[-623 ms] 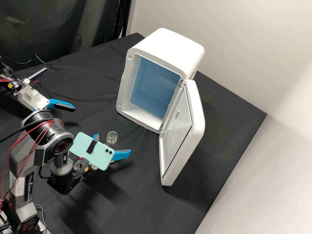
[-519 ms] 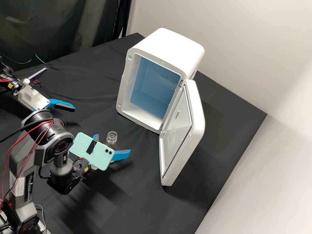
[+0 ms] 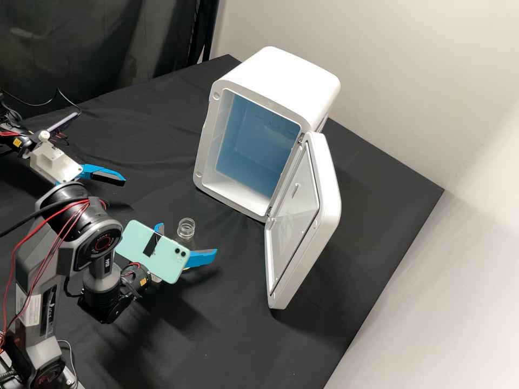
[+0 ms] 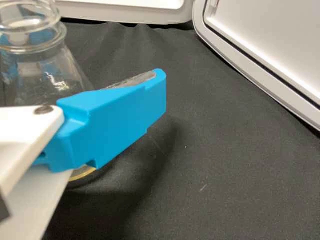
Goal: Place the flask in the incubator
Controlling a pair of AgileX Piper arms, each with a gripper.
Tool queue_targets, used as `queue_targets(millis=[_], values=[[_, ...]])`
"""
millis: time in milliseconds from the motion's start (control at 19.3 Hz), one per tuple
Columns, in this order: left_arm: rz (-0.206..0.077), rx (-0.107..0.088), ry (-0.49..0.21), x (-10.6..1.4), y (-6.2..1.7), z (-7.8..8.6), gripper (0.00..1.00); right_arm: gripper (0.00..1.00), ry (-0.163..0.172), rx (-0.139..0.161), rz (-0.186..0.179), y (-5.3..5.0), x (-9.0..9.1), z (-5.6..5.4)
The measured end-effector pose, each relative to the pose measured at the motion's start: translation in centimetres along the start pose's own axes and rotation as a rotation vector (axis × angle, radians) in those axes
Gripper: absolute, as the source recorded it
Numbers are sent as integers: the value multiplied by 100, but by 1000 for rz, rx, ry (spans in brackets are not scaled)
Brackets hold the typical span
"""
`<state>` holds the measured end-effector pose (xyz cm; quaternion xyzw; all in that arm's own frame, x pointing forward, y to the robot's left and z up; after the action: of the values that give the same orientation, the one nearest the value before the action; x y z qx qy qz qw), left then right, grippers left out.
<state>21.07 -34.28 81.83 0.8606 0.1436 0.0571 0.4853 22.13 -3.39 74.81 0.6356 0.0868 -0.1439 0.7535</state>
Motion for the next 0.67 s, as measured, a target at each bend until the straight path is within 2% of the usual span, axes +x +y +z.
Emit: queue_targets(millis=[363,467,623,675], values=[[0,0,0,0,0,0,100,100,0,0,0,0,0,0],[3,-8,11,-4,5,-25,100,100,0,0,0,0,0,0],[24,-18,36,-25,47,-80,100,100,8,-3,-6,-13,3,-19],[31,-27,46,-32,59,-102,100,100,10,-4,-7,-16,3,-23]])
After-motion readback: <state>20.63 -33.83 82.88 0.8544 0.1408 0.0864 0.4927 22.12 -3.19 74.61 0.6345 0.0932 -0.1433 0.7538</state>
